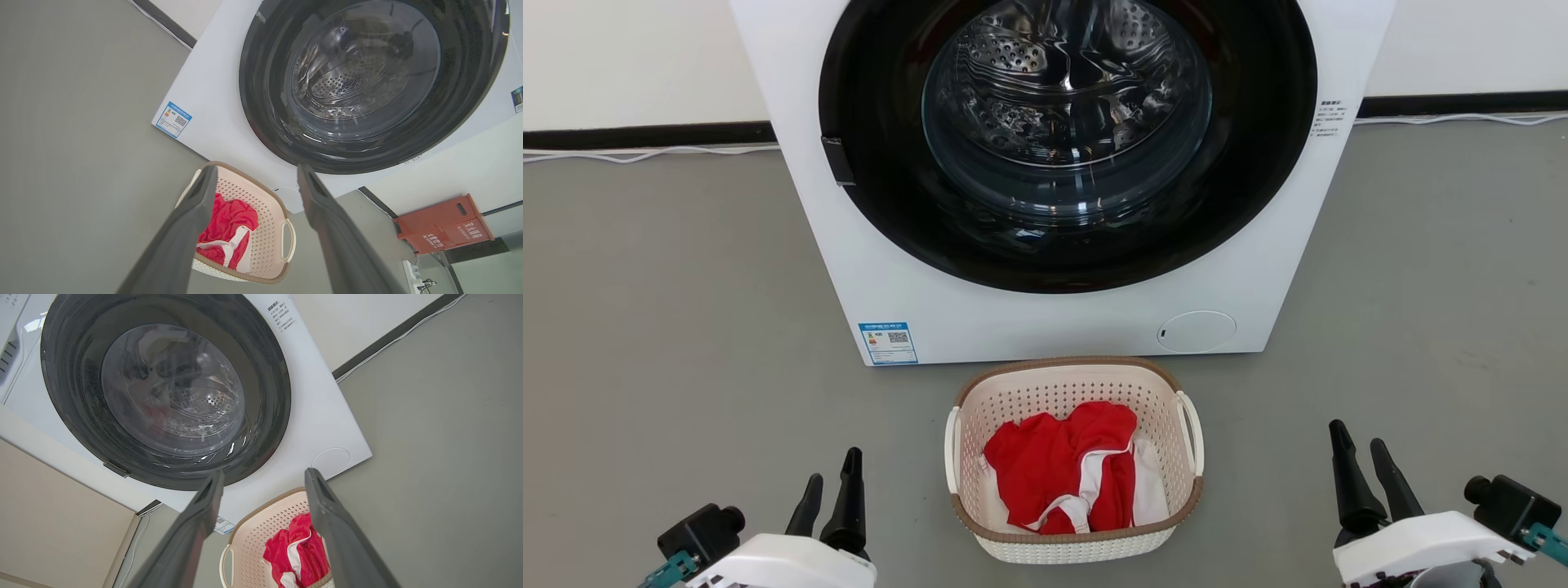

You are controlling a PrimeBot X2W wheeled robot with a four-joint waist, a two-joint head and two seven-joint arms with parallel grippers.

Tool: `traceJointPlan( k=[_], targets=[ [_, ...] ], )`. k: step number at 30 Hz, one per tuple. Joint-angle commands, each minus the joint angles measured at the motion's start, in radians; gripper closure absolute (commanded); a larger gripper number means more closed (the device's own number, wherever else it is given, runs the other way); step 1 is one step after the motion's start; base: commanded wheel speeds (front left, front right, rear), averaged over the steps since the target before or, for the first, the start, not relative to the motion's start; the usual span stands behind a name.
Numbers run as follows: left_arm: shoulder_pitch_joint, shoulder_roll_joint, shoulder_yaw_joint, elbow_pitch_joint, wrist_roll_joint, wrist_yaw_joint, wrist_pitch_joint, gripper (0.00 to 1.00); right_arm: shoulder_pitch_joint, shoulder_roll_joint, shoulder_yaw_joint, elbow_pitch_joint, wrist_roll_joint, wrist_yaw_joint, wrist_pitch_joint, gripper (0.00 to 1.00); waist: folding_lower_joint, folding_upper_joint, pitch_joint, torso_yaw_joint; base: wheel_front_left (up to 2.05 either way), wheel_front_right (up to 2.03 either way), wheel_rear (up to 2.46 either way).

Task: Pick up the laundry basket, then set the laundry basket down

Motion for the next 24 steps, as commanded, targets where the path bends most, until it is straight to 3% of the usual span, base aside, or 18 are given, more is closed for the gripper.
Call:
traceJointPlan(
  k=[1,24],
  targets=[
    [-0.055,0.01,0.011,-0.023,0.046,0.011,-0.016,0.0,-0.032,-0.014,0.02,-0.019,-0.045,0.005,-0.02,0.0,-0.0001,-0.0001,0.0,-0.001,0.0,0.0,0.0],
    [-0.068,0.012,-0.002,-0.017,0.354,0.034,-0.08,0.0,-0.037,-0.018,0.031,0.02,-0.332,0.006,-0.085,0.0,-0.0001,-0.0001,0.005,-0.013,0.0,0.0,0.0]
  ],
)
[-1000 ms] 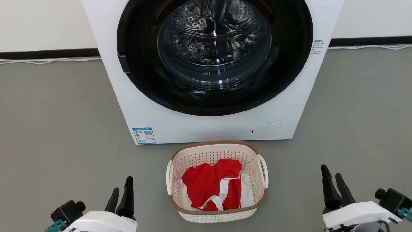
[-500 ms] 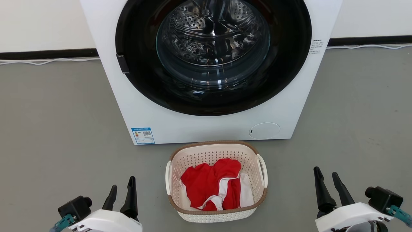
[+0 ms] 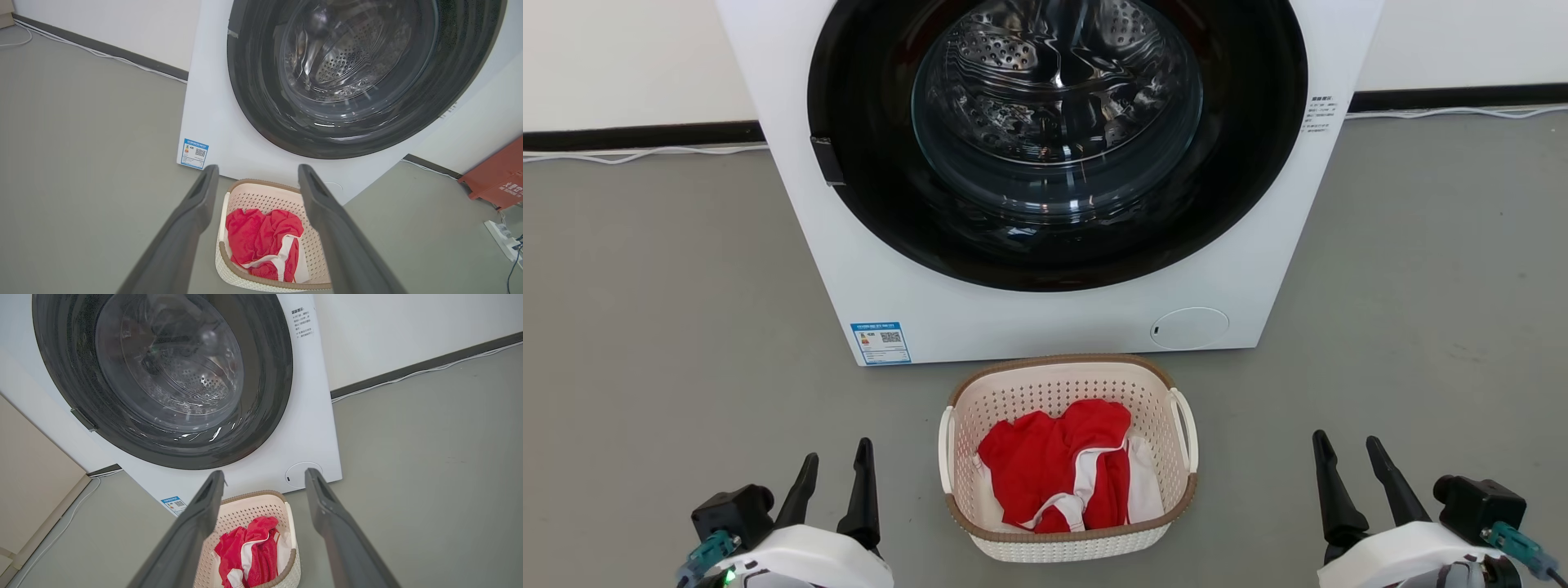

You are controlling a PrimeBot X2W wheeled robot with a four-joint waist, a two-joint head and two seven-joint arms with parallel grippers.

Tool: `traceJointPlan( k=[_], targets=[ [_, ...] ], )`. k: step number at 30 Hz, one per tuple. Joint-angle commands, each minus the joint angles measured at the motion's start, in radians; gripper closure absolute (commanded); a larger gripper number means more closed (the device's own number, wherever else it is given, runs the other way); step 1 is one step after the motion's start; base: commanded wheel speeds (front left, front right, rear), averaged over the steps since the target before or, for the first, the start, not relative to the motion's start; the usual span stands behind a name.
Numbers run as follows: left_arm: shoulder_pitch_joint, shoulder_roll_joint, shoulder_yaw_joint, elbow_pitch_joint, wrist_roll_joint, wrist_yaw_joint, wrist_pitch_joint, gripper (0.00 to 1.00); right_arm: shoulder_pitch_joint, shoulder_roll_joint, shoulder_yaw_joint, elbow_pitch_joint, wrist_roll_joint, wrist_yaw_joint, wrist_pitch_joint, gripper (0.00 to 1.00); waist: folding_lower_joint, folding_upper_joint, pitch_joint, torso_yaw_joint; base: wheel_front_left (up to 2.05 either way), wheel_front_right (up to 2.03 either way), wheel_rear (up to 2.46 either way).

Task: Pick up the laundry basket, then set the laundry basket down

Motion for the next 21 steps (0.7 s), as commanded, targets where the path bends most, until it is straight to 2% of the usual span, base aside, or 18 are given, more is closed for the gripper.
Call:
traceJointPlan(
  k=[1,21],
  targets=[
    [-0.051,0.01,0.017,-0.022,0.036,0.009,-0.015,0.0,-0.034,-0.013,0.016,-0.018,-0.035,0.006,-0.018,0.0,0.0,0.0,0.0,0.0,0.0,0.0,0.0],
    [-0.06,0.012,0.002,-0.005,0.281,0.023,-0.074,0.0,-0.043,-0.021,0.021,0.013,-0.288,0.007,-0.077,0.0,0.0,0.0,0.003,-0.001,0.0,0.0,0.0]
  ],
)
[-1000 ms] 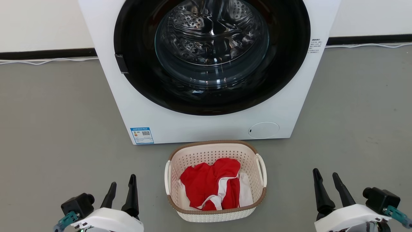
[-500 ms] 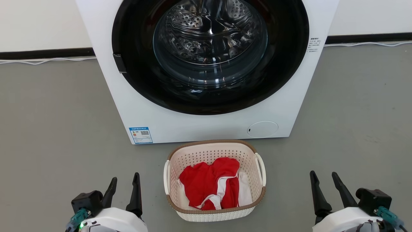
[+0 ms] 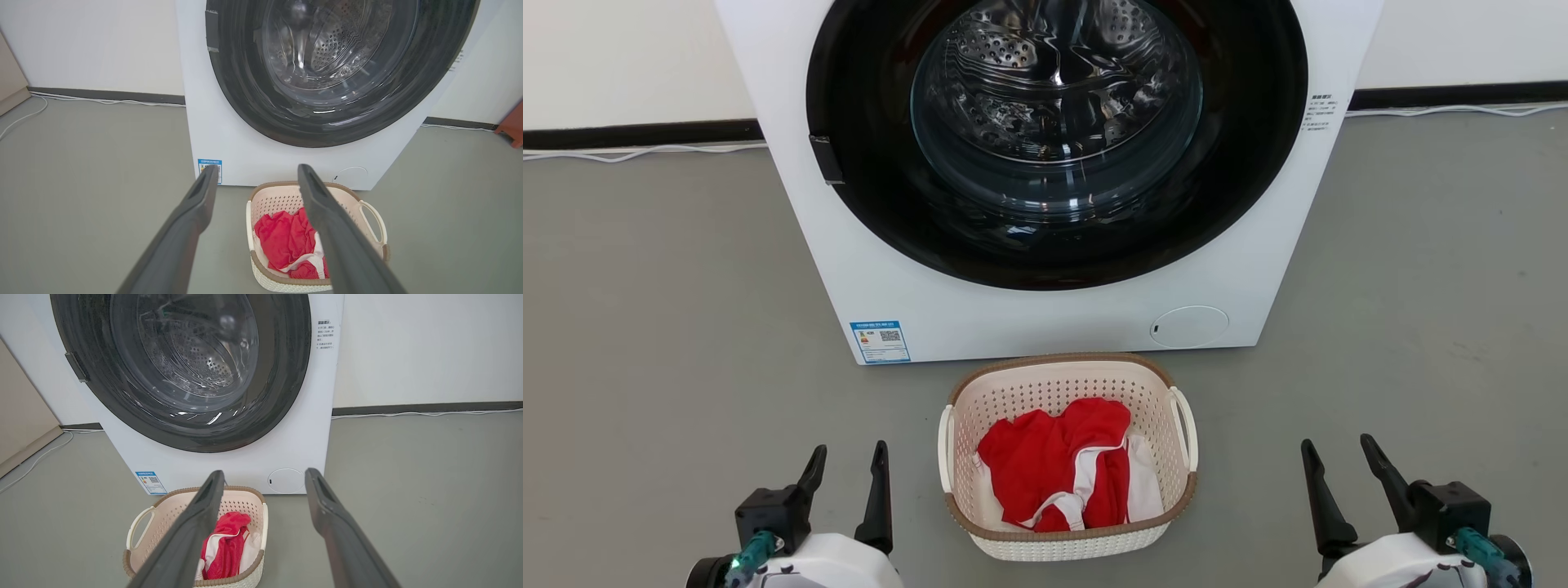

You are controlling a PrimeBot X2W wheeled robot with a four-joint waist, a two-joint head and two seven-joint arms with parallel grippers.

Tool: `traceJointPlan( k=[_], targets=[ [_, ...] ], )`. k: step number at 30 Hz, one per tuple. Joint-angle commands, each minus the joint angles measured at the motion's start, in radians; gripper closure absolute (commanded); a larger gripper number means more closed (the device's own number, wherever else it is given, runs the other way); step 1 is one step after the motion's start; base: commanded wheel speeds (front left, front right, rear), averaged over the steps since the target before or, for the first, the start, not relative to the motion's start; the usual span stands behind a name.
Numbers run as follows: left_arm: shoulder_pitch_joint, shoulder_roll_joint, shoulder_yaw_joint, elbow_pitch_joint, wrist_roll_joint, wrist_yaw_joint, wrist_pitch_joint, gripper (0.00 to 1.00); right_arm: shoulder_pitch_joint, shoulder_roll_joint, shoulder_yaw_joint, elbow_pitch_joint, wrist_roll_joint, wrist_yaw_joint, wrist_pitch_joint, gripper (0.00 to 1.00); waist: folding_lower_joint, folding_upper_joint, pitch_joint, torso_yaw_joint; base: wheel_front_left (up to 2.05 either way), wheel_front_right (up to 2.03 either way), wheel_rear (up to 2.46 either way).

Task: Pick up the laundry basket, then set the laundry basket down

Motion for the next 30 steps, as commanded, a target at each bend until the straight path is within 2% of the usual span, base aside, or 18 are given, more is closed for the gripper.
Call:
traceJointPlan(
  k=[1,10,30],
  targets=[
    [-0.058,0.011,0.022,-0.017,0.037,0.013,-0.016,0.0,-0.039,-0.013,0.021,-0.017,-0.039,0.007,-0.023,0.0,0.0,-0.0001,0.0,0.0,0.0,0.0,0.0],
    [-0.061,0.012,0.015,0.001,0.132,0.019,-0.041,0.0,-0.041,-0.016,0.021,-0.007,-0.142,0.007,-0.048,0.0,0.0,-0.0001,0.004,-0.001,0.0,0.0,0.0],
    [-0.063,0.012,0.023,0.038,0.094,0.023,-0.041,0.0,-0.046,-0.019,0.016,0.001,-0.132,0.007,-0.048,0.0,0.0,-0.0001,0.006,0.001,0.0,0.0,0.0]
  ],
)
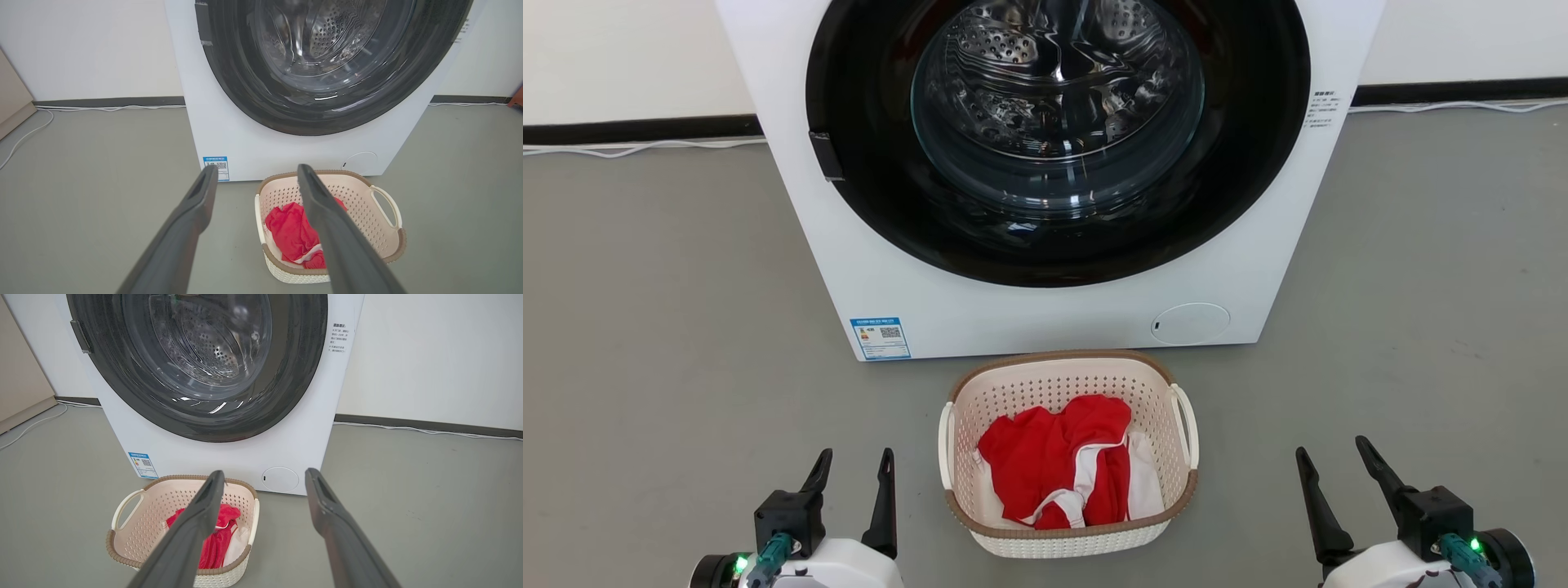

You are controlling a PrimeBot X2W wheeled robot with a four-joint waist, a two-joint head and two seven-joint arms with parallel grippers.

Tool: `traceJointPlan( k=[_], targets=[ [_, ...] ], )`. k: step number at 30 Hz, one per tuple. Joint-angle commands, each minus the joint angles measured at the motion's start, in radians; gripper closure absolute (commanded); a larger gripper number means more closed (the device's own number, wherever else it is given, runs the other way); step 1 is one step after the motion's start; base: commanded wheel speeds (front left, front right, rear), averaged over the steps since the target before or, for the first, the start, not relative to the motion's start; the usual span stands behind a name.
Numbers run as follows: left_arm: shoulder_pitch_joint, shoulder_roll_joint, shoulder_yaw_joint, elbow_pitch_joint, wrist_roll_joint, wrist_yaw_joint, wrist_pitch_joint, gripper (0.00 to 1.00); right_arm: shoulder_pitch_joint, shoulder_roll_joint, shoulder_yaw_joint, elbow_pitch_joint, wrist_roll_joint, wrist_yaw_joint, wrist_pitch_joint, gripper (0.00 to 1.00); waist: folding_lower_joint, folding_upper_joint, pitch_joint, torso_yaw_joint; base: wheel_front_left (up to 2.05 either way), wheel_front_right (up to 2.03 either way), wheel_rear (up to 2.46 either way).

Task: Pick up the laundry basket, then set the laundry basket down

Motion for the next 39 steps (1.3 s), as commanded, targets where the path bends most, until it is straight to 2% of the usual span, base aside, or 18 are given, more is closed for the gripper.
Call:
traceJointPlan(
  k=[1,16,26,32,39],
  targets=[
    [-0.048,0.011,0.03,-0.02,-0.004,0.013,-0.011,0.0,-0.045,-0.013,0.019,-0.02,0.002,0.006,-0.014,0.0,0.0,0.0,0.002,0.001,0.0,0.0,0.0],
    [-0.056,0.011,0.025,-0.023,-0.006,0.018,-0.011,0.0,-0.054,-0.011,0.009,-0.027,0.001,0.006,-0.014,0.0,0.0,0.0,0.033,0.018,0.0,0.0,0.0],
    [-0.103,0.011,0.019,-0.002,-0.009,0.013,-0.011,0.0,-0.097,-0.008,0.009,-0.007,0.006,0.006,-0.014,0.0,0.0,0.0,0.112,0.027,0.0,0.0,0.0],
    [-0.214,0.011,-0.008,0.111,-0.022,-0.005,-0.011,0.0,-0.2,-0.01,0.01,0.083,0.005,0.006,-0.014,0.0,0.0,0.0,0.236,0.034,0.0,0.0,0.0],
    [-0.345,0.011,-0.055,0.21,-0.066,-0.006,-0.011,0.0,-0.322,-0.006,-0.006,0.18,-0.008,0.006,-0.014,0.0,0.0,0.0,0.357,0.045,0.0,0.0,0.0]
  ],
)
